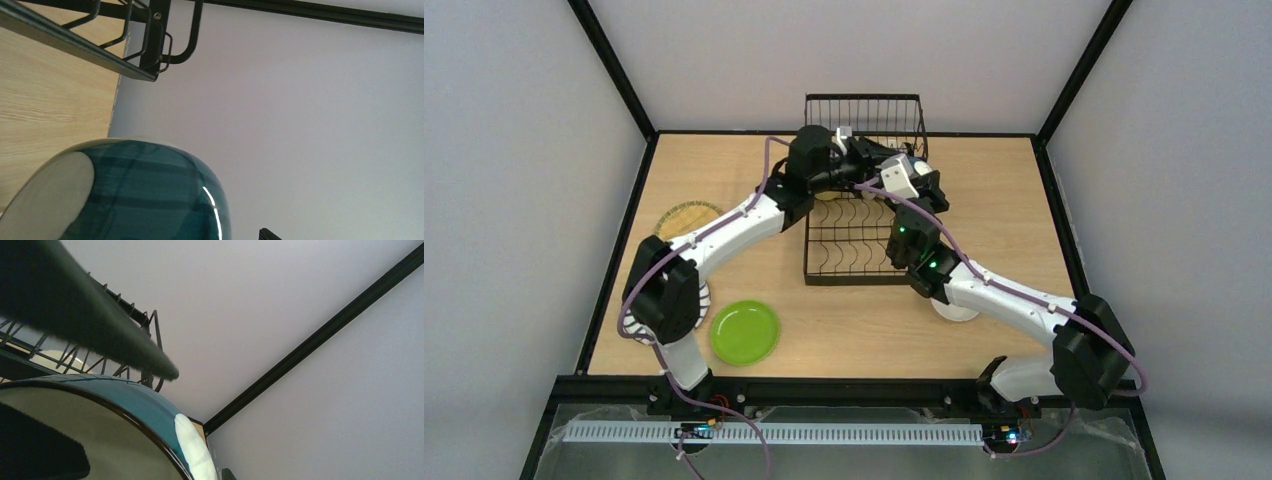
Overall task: Load the mixed dishes into the dish rack
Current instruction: Pass from the right arm to the left
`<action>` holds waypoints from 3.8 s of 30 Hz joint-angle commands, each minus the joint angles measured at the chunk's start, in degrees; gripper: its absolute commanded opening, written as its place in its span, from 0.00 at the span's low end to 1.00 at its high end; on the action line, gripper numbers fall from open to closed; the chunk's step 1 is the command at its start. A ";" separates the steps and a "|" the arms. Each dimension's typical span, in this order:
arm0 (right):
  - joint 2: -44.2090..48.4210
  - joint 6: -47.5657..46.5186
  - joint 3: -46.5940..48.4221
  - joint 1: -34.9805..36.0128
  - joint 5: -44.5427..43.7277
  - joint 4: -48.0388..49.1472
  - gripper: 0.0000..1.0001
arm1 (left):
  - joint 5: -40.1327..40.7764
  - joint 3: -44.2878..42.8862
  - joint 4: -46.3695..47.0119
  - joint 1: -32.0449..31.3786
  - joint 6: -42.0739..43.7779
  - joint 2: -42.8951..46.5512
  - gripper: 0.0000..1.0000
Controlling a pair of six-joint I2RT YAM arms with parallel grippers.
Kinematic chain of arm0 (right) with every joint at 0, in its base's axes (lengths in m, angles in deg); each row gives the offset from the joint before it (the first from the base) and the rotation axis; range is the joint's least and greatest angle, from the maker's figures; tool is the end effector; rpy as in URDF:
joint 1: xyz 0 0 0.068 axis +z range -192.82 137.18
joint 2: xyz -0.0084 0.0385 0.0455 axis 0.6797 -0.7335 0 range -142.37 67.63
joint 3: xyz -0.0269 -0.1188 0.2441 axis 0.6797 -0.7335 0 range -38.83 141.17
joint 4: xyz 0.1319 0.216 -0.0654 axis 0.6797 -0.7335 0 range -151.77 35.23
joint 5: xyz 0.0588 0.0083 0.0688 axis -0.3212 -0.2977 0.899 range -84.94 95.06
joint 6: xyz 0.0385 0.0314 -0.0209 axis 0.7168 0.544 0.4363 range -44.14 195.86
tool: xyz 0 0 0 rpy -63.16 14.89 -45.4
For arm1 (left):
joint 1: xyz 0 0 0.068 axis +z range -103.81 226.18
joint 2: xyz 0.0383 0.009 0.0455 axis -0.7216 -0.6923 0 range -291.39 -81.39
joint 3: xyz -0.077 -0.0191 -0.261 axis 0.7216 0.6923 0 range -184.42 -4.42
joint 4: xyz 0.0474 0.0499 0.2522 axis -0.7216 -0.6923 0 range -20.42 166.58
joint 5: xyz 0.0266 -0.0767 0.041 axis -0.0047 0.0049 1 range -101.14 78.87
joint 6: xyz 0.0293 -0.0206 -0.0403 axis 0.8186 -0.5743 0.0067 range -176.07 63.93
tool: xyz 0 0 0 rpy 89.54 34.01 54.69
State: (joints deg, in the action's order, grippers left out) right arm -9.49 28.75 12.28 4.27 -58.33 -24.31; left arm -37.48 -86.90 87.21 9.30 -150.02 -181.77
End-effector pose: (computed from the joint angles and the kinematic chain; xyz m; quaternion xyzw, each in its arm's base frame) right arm 0.2257 0.1961 0.3243 -0.1608 0.6758 -0.3570 0.6245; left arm 0.3298 -0.2673 0.3415 -0.2168 0.7139 -0.6563 0.1121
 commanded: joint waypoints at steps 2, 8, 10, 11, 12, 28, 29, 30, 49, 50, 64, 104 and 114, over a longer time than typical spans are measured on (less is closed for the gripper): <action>2.80 1.37 -0.61 0.10 0.72 2.00 0.00 | 0.19 -2.45 -3.14 -1.44 1.04 -2.67 0.95; 3.29 1.23 -1.14 0.32 1.36 2.11 0.00 | 0.88 -3.41 -3.63 -2.22 1.47 -4.02 0.83; 3.29 1.30 -1.40 0.56 1.51 1.92 0.00 | 1.35 -3.83 -3.52 -2.31 1.40 -4.39 0.78; 3.29 1.56 -1.45 0.72 1.52 1.63 0.00 | 1.57 -4.08 -3.44 -2.39 1.28 -4.59 0.75; 3.31 1.99 -1.53 0.80 1.45 1.17 0.00 | 1.73 -4.41 -3.28 -2.40 1.30 -4.83 0.71; 2.63 3.17 -2.16 2.04 1.43 -0.27 0.00 | 1.04 -6.02 0.75 -3.29 0.33 -7.94 0.02; 2.60 3.17 -2.16 2.04 1.43 -0.24 0.00 | 1.05 -5.91 1.07 -3.28 0.30 -7.91 0.02; 2.57 3.17 -2.16 2.04 1.44 -0.23 0.00 | 1.13 -5.66 1.44 -3.28 0.36 -7.86 0.02; 3.24 16.09 2.42 0.66 0.64 -15.69 0.24 | 2.11 -0.72 10.67 -3.20 1.98 -6.33 0.02; 3.27 16.69 2.68 0.66 0.64 -16.32 0.25 | 2.05 -0.41 11.18 -3.19 2.01 -6.37 0.02; 4.58 24.94 5.63 0.55 0.29 -26.09 0.59 | 2.58 2.65 13.83 -3.11 2.61 -5.47 0.02; 13.05 45.68 15.02 0.64 4.80 -53.72 0.67 | -3.71 11.90 18.83 -0.82 8.62 -3.82 0.02; 14.74 45.76 13.00 0.65 5.30 -51.99 0.68 | -8.64 12.82 17.66 0.92 14.25 -2.85 0.02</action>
State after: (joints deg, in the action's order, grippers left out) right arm 3.64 73.78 26.29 5.03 -52.74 -76.31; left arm -42.05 -74.28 102.27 9.10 -139.68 -187.21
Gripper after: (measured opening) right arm 0.676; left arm 0.033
